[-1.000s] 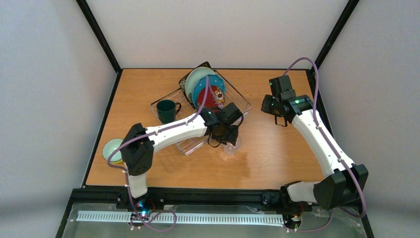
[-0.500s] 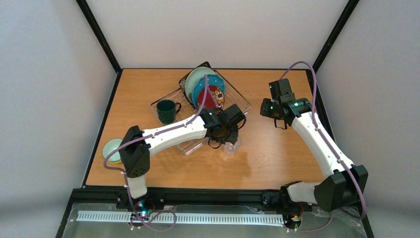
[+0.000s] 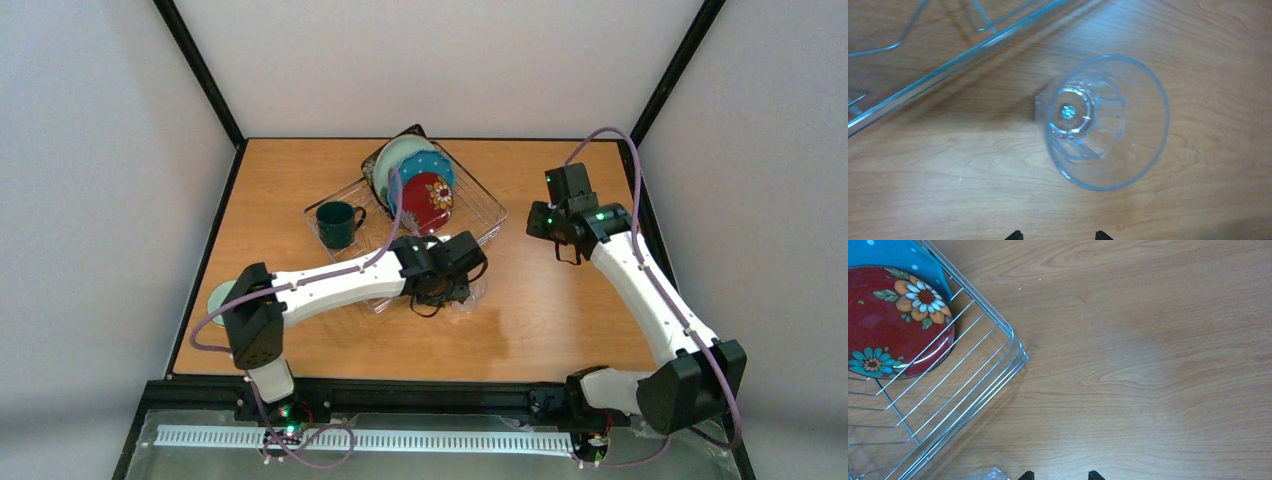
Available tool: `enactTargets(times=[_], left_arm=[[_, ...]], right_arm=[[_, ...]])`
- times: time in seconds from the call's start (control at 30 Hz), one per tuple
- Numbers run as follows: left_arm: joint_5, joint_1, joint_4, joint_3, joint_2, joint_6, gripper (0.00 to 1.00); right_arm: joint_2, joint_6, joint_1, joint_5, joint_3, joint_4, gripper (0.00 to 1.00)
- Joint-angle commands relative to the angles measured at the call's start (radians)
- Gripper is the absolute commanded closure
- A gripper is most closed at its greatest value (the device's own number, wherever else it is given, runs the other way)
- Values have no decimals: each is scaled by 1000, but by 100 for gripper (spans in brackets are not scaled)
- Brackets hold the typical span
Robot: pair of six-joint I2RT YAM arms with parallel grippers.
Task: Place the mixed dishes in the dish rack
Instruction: Grab the cup from the center of the board.
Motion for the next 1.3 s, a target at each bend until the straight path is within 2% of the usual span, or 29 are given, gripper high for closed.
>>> enactTargets(times=[0.0, 0.37, 0.9, 1.17, 1.27], left_arm=[[-92, -13, 21, -57, -69, -233, 19], [-142, -13, 36, -42, 8, -368, 19], [-181, -9, -5, 58, 143, -394, 19], [-131, -7, 20, 21, 170, -382, 29], [-116, -7, 34, -17, 167, -390, 36]], right_arm=[[-17, 2, -11, 13, -29, 22, 38], [-12, -17, -12, -18, -36, 42, 38], [-22, -20, -10, -60, -59, 65, 38], [-16, -17, -11, -66, -63, 72, 38], [-17, -15, -10, -65, -66, 75, 38]])
